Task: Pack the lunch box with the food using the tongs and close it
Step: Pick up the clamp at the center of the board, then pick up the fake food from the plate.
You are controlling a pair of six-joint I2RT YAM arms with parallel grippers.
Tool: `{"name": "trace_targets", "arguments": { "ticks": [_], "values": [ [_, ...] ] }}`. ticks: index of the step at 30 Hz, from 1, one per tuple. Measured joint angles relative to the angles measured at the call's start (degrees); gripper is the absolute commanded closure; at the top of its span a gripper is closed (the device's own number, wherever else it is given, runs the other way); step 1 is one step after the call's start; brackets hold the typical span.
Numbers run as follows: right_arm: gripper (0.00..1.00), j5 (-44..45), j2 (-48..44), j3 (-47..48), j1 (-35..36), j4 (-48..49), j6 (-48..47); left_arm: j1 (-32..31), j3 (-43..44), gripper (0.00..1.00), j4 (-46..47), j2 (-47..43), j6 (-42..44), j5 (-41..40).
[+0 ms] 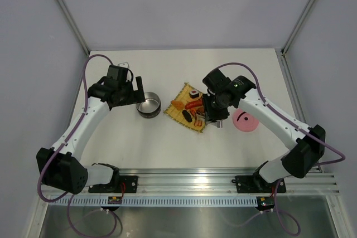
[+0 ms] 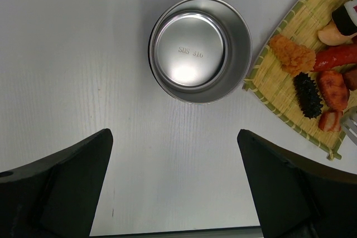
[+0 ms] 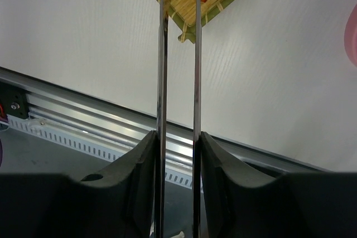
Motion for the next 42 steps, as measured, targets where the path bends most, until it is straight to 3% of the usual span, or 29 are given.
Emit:
{"name": "trace_targets", "arguments": {
  "ticks": [11,31,33,37,40,42],
  "values": [
    [0.49,0.09,3.5,4.48,2.19,0.7,-0.55,0.02,0.0,0.01,0.07,0.42,-0.02,0.02],
    [0.49,-0.04,10.97,4.35,2.23,4.13,-2.71,0.02,-0.26,0.01,0.11,0.33,-0.04,-0.02],
    [0.53,-0.15,11.52,4.02,2.25,4.42,-2.84,0.02,-0.26,0.01,0.11,0.33,-0.04,0.0],
    [0.74,-0.02,12.22,3.98,2.54,4.72,-3.45,0.02,-0.26,0.01,0.09,0.33,-0.04,-0.02],
    [0.82,0.11,12.22,4.0,3.08,4.7,-3.69,0.02,-0.26,0.01,0.09,0.33,-0.04,-0.09],
    [0.83,0.15,12.22,4.09,3.43,4.55,-3.67,0.02,-0.28,0.01,0.09,0.28,-0.04,-0.2]
  ]
}}
